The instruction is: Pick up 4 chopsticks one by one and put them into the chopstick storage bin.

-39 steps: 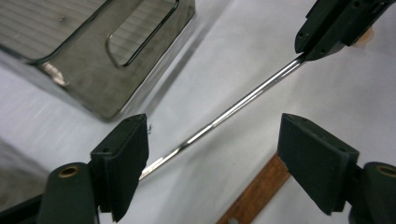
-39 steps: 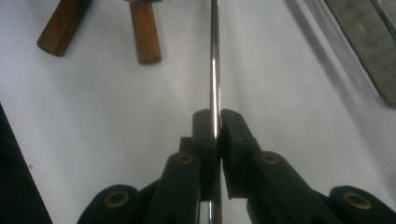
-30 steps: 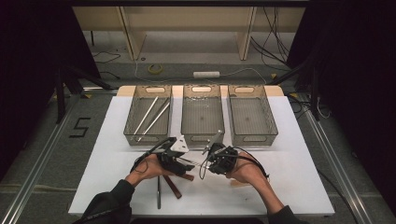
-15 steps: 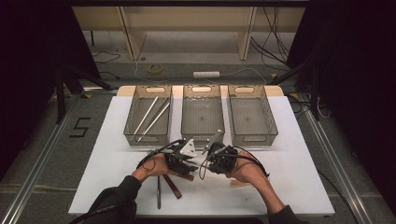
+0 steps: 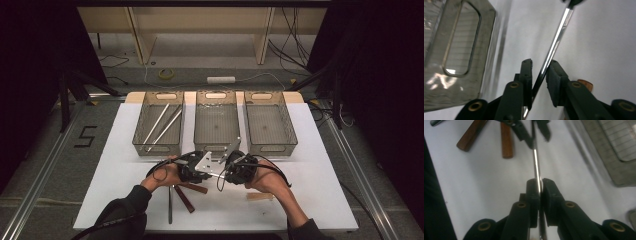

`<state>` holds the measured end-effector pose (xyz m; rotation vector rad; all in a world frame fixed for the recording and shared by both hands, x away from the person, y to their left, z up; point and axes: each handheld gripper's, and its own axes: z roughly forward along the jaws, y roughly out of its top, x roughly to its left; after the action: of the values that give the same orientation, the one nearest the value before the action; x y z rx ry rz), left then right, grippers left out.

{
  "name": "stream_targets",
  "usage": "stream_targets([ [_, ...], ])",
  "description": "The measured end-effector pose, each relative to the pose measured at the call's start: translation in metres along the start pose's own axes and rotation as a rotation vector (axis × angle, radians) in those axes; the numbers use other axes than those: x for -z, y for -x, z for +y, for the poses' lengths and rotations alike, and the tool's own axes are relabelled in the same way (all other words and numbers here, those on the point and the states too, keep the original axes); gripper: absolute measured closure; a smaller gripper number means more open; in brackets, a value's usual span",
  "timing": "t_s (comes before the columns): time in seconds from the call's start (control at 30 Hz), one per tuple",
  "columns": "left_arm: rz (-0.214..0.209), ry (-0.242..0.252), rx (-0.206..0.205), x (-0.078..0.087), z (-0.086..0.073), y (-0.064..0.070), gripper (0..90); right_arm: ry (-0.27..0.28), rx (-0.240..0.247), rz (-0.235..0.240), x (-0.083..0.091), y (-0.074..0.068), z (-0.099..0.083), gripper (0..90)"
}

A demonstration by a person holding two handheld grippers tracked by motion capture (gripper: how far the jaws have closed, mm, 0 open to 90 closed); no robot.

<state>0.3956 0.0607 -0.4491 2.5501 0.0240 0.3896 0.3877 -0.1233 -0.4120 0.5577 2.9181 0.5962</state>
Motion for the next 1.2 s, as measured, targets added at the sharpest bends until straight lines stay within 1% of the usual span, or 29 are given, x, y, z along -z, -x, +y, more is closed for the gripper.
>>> stream_targets([
  [0.03, -0.005, 0.002, -0.010, 0.003, 0.002, 0.001, 78.8, 0.007, -0.017, -0.001, 0.002, 0.002, -0.001, 80.1],
  [0.07, 0.000, 0.002, -0.022, 0.005, 0.004, 0.002, 81.0, 0.018, -0.031, -0.005, 0.003, 0.004, -0.002, 75.3],
  [0.1, -0.008, -0.011, -0.045, 0.007, 0.007, 0.002, 83.1, 0.036, -0.056, -0.014, 0.005, 0.006, -0.003, 72.4],
  [0.13, 0.003, -0.013, -0.047, 0.008, 0.009, 0.003, 84.3, 0.050, -0.068, -0.014, 0.008, 0.008, -0.004, 70.7],
  [0.17, 0.005, -0.009, -0.033, 0.009, 0.010, 0.002, 84.6, 0.070, -0.076, -0.009, 0.010, 0.009, -0.005, 68.2],
  [0.2, 0.002, -0.010, -0.028, 0.010, 0.011, 0.001, 84.8, 0.093, -0.076, -0.021, 0.011, 0.011, -0.005, 62.3],
  [0.23, 0.010, -0.011, -0.021, 0.012, 0.011, 0.000, 84.8, 0.100, -0.094, -0.039, 0.012, 0.011, -0.005, 59.0],
  [0.3, 0.013, -0.021, -0.005, 0.015, 0.010, -0.001, 84.9, 0.129, -0.108, -0.049, 0.012, 0.012, -0.004, 51.7],
  [0.33, 0.017, -0.028, 0.005, 0.015, 0.010, -0.001, 84.8, 0.148, -0.114, -0.053, 0.014, 0.013, -0.004, 50.0],
  [0.37, 0.018, -0.036, 0.017, 0.016, 0.010, -0.002, 84.9, 0.169, -0.132, -0.051, 0.015, 0.013, -0.003, 48.3],
  [0.4, 0.024, -0.043, 0.028, 0.016, 0.009, -0.003, 84.8, 0.194, -0.137, -0.050, 0.017, 0.013, -0.003, 46.1],
  [0.43, 0.030, -0.047, 0.038, 0.016, 0.008, -0.004, 84.8, 0.220, -0.152, -0.046, 0.020, 0.014, -0.003, 44.5],
  [0.53, 0.036, -0.046, 0.091, 0.018, 0.005, -0.007, 84.8, 0.290, -0.168, -0.058, 0.026, 0.015, -0.005, 42.2],
  [0.6, 0.042, -0.042, 0.123, 0.022, 0.003, -0.009, 84.8, 0.317, -0.176, -0.066, 0.030, 0.016, -0.007, 40.8],
  [0.63, 0.045, -0.042, 0.137, 0.023, 0.002, -0.010, 84.8, 0.340, -0.175, -0.076, 0.031, 0.016, -0.008, 40.5],
  [0.73, 0.063, -0.044, 0.186, 0.029, -0.001, -0.014, 84.8, 0.385, -0.184, -0.083, 0.036, 0.014, -0.012, 39.9],
  [0.8, 0.066, -0.035, 0.224, 0.034, -0.003, -0.016, 84.8, 0.398, -0.177, -0.077, 0.038, 0.013, -0.016, 38.9],
  [0.93, 0.090, -0.028, 0.298, 0.044, -0.006, -0.021, 84.8, 0.428, -0.182, -0.081, 0.041, 0.009, -0.023, 38.4],
  [1.0, 0.091, -0.018, 0.320, 0.049, -0.007, -0.024, 84.8, 0.437, -0.183, -0.087, 0.042, 0.008, -0.026, 38.1],
  [1.03, 0.096, -0.012, 0.335, 0.050, -0.008, -0.025, 84.8, 0.450, -0.183, -0.084, 0.042, 0.008, -0.028, 38.2],
  [1.1, 0.105, -0.013, 0.361, 0.054, -0.010, -0.027, 84.8, 0.472, -0.196, -0.081, 0.042, 0.008, -0.033, 38.2],
  [1.2, 0.119, -0.010, 0.399, 0.058, -0.013, -0.030, 84.8, 0.485, -0.212, -0.085, 0.039, 0.007, -0.041, 37.3],
])
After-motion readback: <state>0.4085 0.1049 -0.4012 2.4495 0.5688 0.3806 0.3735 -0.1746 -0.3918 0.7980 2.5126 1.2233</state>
